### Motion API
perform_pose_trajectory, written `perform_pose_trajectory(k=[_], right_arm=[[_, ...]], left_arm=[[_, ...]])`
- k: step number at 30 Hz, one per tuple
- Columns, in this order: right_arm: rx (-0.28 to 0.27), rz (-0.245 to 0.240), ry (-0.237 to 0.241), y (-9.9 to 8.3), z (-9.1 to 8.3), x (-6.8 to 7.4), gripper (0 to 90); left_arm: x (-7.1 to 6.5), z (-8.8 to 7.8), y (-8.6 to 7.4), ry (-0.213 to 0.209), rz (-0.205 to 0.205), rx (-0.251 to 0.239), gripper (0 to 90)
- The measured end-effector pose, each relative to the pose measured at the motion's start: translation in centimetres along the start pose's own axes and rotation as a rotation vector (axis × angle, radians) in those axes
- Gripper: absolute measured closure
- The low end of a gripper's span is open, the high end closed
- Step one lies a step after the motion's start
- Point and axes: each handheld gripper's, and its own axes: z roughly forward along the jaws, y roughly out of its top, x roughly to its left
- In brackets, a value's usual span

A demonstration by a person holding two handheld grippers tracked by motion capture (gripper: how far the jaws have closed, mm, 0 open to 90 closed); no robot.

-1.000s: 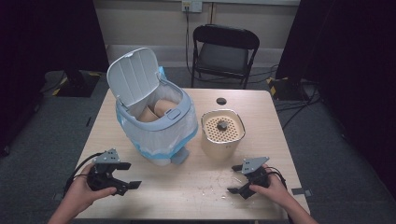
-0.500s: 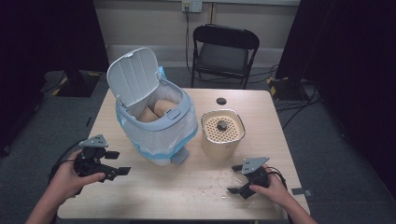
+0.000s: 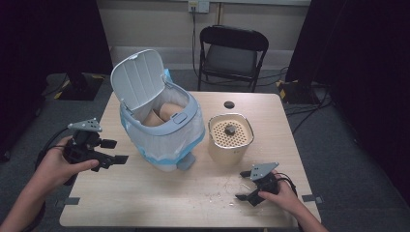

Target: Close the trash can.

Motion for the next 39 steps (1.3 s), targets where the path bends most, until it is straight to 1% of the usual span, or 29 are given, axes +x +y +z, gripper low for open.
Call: perform_pose_trajectory(k=[3, 5, 9, 10, 11, 13, 15, 17, 19, 21, 23, 27, 30, 31, 33, 34, 35, 38, 39], right_arm=[[0.000, 0.000, 0.000, 0.0, 0.0, 0.0, 13.3], [0.000, 0.000, 0.000, 0.0, 0.0, 0.0, 13.3], [0.000, 0.000, -0.001, 0.0, 0.0, 0.0, 13.3], [0.000, 0.001, -0.001, 0.0, 0.0, 0.0, 13.3], [0.000, 0.001, -0.001, 0.0, 0.0, 0.0, 13.3], [-0.002, -0.001, -0.002, 0.0, 0.0, 0.0, 13.3], [-0.002, -0.001, -0.002, 0.0, 0.0, 0.0, 13.3], [-0.001, -0.001, -0.002, 0.0, 0.0, 0.0, 13.3], [-0.002, -0.001, -0.001, 0.0, 0.0, 0.0, 13.3], [-0.002, -0.001, -0.002, 0.0, 0.0, 0.0, 13.3], [-0.002, -0.001, -0.002, 0.0, 0.0, 0.0, 13.3], [-0.002, -0.001, -0.001, 0.0, 0.0, 0.0, 13.3], [-0.002, -0.001, -0.002, 0.0, 0.0, 0.0, 13.3], [-0.002, -0.001, -0.001, 0.0, 0.0, 0.0, 13.3], [-0.002, -0.001, -0.001, 0.0, 0.0, 0.0, 13.3], [0.000, -0.001, 0.000, 0.0, 0.0, 0.0, 13.3], [-0.001, -0.001, 0.000, 0.0, 0.0, 0.0, 13.3], [-0.001, -0.001, 0.000, 0.0, 0.0, 0.0, 13.3], [-0.001, -0.001, 0.000, 0.0, 0.0, 0.0, 13.3]], left_arm=[[0.2, -0.6, 0.7, 0.010, -0.003, 0.003, 20.6], [0.3, -0.7, 1.0, 0.004, -0.007, -0.002, 20.9], [0.5, -1.1, 1.7, 0.014, -0.009, 0.015, 20.9], [0.6, -1.1, 1.8, 0.007, -0.012, 0.014, 21.1], [0.6, -1.2, 2.0, 0.013, -0.003, 0.025, 21.1], [0.6, -1.3, 2.4, 0.012, -0.002, 0.034, 21.5], [0.5, -1.5, 2.8, 0.009, -0.006, 0.034, 21.6], [0.6, -1.8, 3.3, 0.013, 0.005, 0.037, 21.6], [0.6, -2.1, 3.8, 0.017, 0.004, 0.035, 21.6], [0.7, -2.3, 4.4, 0.020, 0.006, 0.030, 21.5], [0.7, -2.6, 4.9, 0.023, -0.002, 0.026, 21.5], [0.8, -3.3, 5.8, 0.026, -0.006, 0.001, 21.4], [0.8, -3.7, 6.3, 0.028, -0.017, -0.020, 21.4], [0.8, -3.7, 6.5, 0.029, -0.014, -0.020, 21.4], [0.9, -3.8, 6.8, 0.033, -0.016, -0.034, 21.7], [0.9, -3.9, 6.9, 0.031, -0.023, -0.035, 22.4], [0.9, -3.9, 7.1, 0.034, -0.014, -0.033, 23.5], [1.0, -3.7, 7.6, 0.034, -0.017, -0.048, 26.2], [1.2, -3.7, 7.8, 0.037, -0.012, -0.048, 27.2]])
